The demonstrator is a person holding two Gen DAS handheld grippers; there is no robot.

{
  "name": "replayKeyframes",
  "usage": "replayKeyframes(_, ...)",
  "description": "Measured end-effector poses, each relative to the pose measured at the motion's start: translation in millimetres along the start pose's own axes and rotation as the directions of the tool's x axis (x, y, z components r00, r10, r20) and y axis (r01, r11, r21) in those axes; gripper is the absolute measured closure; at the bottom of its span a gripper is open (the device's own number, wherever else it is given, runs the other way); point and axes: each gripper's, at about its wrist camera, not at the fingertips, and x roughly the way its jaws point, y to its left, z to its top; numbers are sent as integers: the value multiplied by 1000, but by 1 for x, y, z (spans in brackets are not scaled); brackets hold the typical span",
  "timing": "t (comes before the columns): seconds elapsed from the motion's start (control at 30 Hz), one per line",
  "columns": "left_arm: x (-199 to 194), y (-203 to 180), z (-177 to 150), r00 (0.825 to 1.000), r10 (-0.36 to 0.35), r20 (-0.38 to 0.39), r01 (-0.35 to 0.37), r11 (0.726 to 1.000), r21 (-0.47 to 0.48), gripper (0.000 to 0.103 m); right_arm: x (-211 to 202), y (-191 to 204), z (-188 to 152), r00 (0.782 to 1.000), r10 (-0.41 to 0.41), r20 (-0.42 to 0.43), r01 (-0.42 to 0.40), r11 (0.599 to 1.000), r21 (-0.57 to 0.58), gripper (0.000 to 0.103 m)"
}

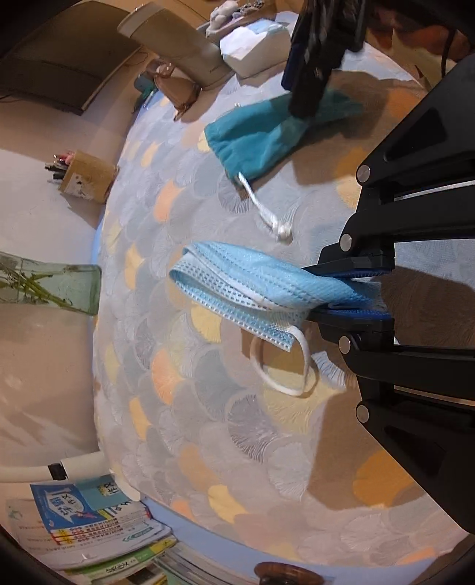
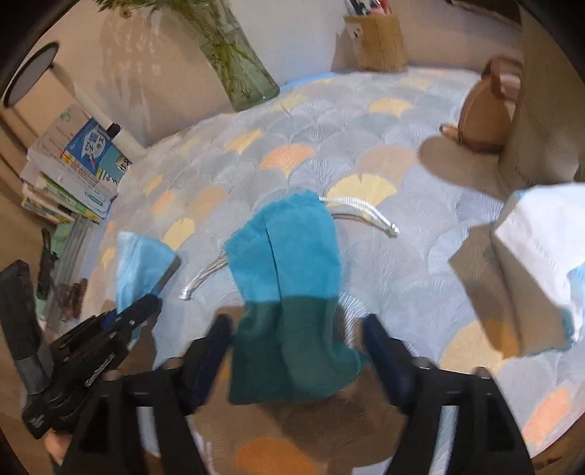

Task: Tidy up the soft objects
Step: 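Lift and carry the blue mask and teal pouch over the glass bowl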

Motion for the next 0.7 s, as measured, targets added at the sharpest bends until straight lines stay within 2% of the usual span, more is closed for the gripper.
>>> replayKeyframes(0.1, -4, -2, -2, 1000, -5, 11, 5, 1000, 8, 93, 13, 6, -3, 1000, -26, -8, 26, 999, -25, 14)
replayKeyframes(0.17, -3, -1, -3, 1000, -4, 10, 3, 1000, 12, 93, 16, 15, -6, 998, -61, 10, 62, 996, -62, 11)
replayKeyframes(0.27, -2, 5, -5, 999, -28, 21, 27, 1000, 3, 90, 21, 28, -11, 991, -135, 23, 137, 984, -115, 11)
replayKeyframes(0.3, -2, 6, -5, 999, -37, 16, 37, 999, 2, 86, 22, 33, -13, 988, -152, 32, 155, 978, -137, 21)
replayKeyframes(0.33, -1, 8, -5, 999, -36, 7, 36, 999, 4, 71, 21, 35, -15, 985, -165, 49, 171, 973, -155, 44)
replayKeyframes(0.37, -1, 9, -5, 1000, -27, 0, 27, 1000, 9, 65, 19, 39, -17, 981, -180, 69, 190, 966, -177, 48)
replayKeyframes(0.43, -1, 11, -3, 1000, -8, -4, 8, 1000, 25, 61, 17, 39, -18, 983, -166, 83, 179, 966, -186, 60)
replayKeyframes(0.5, -3, 12, 0, 999, -40, -4, 40, 998, 40, 61, 17, 36, -18, 982, -173, 78, 185, 965, -186, 62)
replayKeyframes(0.6, 1, 17, 8, 995, -94, -31, 95, 995, 35, 52, 16, 38, -16, 981, -183, 69, 193, 961, -200, 63)
replayKeyframes(0.67, 6, 24, 17, 992, -116, -43, 117, 993, 27, 33, 16, 36, -16, 982, -178, 68, 188, 963, -194, 64)
replayKeyframes(0.7, 9, 27, 21, 992, -121, -46, 122, 992, 22, 32, 17, 35, -16, 983, -173, 67, 182, 965, -190, 64)
